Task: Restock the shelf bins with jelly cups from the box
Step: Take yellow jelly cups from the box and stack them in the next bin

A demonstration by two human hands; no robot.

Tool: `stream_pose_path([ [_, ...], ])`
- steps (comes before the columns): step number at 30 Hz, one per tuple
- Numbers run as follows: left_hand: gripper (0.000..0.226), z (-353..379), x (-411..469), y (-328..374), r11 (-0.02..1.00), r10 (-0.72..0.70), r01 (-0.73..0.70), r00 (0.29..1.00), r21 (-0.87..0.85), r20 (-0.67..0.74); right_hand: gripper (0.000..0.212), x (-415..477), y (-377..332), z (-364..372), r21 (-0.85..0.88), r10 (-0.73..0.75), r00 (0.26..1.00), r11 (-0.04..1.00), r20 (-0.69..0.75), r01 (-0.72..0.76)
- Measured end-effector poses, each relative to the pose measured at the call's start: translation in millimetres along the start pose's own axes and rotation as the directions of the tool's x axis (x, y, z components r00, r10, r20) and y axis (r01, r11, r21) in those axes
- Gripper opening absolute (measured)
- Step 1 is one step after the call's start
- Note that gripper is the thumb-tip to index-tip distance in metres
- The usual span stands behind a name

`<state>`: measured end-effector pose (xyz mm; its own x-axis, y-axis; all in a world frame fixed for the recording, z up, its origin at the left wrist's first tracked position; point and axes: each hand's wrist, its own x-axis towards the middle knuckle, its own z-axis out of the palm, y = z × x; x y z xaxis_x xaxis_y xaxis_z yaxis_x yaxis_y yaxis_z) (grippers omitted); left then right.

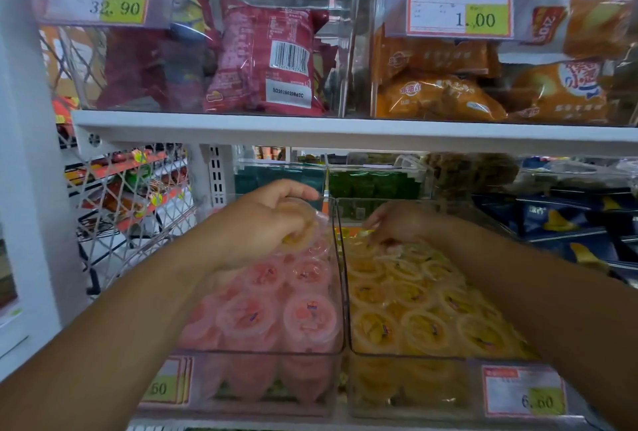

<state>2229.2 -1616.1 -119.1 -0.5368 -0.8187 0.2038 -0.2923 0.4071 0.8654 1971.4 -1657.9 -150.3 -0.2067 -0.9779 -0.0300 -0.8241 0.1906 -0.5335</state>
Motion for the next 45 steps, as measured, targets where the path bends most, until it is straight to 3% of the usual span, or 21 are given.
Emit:
stream_pose_path([
  [3, 0.043, 0.6, 2.3, -4.6, 0.999, 0.043, -0.042, 0.998, 0.024, -0.043, 0.023, 6.1, -1.5, 14.3, -0.071, -0.033, 0.999, 0.997, -0.019, 0.032],
  [8, 0.042, 14.2, 10.7, -10.4, 0.991, 0.108, -0.118, 0.983, -0.057, -0.148, 0.014, -6.6, 6.5, 1.2, -0.046, -0.098, 0.995, 0.994, -0.025, 0.097],
  [10, 0.041, 20.8, 16.9, -10.3, 0.989, 0.135, -0.144, 0.975, -0.037, -0.176, 0.015, -27.0, 1.0, -16.1, 0.309, -0.152, 0.988, 0.939, -0.019, 0.151],
  [12, 0.045, 28.8, 23.4, -7.9, 0.987, 0.158, -0.158, 0.968, 0.016, -0.194, 0.032, -52.7, -8.4, -31.7, 0.651, -0.270, 0.953, 0.749, 0.135, 0.120],
  [14, 0.053, 40.0, 30.4, -5.7, 0.984, 0.172, -0.159, 0.965, 0.079, -0.199, 0.041, -70.4, -15.4, -35.6, 0.718, -0.373, 0.904, 0.686, 0.208, 0.118],
  [16, 0.063, 49.8, 35.6, -4.4, 0.975, 0.197, -0.173, 0.964, 0.141, -0.179, 0.036, -71.8, -16.0, -31.4, 0.684, -0.359, 0.923, 0.709, 0.141, 0.172],
  [18, 0.067, 53.8, 37.6, -6.0, 0.928, 0.234, -0.193, 0.968, 0.318, -0.094, 0.022, -59.8, -9.6, -31.7, 0.577, -0.239, 0.971, 0.790, -0.021, 0.207],
  [21, 0.051, 46.6, 35.7, -13.0, 0.714, 0.219, -0.256, 0.966, 0.652, 0.140, 0.015, -35.2, 10.8, -39.5, 0.282, -0.064, 0.982, 0.953, -0.179, 0.114],
  [23, 0.054, 41.9, 34.0, -19.2, 0.631, 0.127, -0.266, 0.962, 0.728, 0.241, 0.017, -24.5, 21.8, -35.9, 0.170, 0.034, 0.991, 0.985, -0.131, -0.011],
  [26, 0.072, 40.7, 37.2, -24.2, 0.563, 0.106, -0.247, 0.968, 0.789, 0.227, 0.019, -13.3, 28.4, -17.5, -0.063, 0.131, 0.990, 0.989, -0.050, -0.134],
  [28, 0.059, 41.4, 38.1, -23.9, 0.567, 0.090, -0.233, 0.971, 0.790, 0.222, 0.025, -14.2, 27.0, -7.6, -0.223, 0.118, 0.993, 0.969, 0.016, -0.111],
  [31, 0.048, 42.4, 36.0, -23.5, 0.589, 0.059, -0.233, 0.967, 0.774, 0.246, 0.027, -24.2, 26.4, -3.3, -0.297, 0.062, 0.998, 0.954, 0.033, -0.049],
  [37, 0.045, 44.9, 29.3, -21.0, 0.641, 0.041, -0.196, 0.974, 0.742, 0.223, 0.052, -40.6, 28.2, -11.6, -0.347, -0.019, 0.997, 0.937, 0.079, 0.045],
  [40, 0.036, 50.8, 24.0, -25.0, 0.626, 0.197, -0.191, 0.977, 0.756, 0.083, 0.047, -61.9, 22.1, -21.1, -0.201, -0.157, 0.985, 0.969, -0.066, 0.141],
  [43, 0.040, 61.8, -2.8, -17.0, 0.638, 0.434, -0.239, 0.897, 0.732, -0.085, 0.035, -115.0, 10.1, -21.5, 0.021, -0.301, 0.904, 0.947, -0.305, 0.322],
  [45, 0.038, 68.7, -41.5, -9.2, 0.683, 0.609, -0.356, 0.760, 0.638, -0.228, 0.026, -164.8, 5.2, -11.6, 0.123, -0.345, 0.824, 0.889, -0.450, 0.440],
])
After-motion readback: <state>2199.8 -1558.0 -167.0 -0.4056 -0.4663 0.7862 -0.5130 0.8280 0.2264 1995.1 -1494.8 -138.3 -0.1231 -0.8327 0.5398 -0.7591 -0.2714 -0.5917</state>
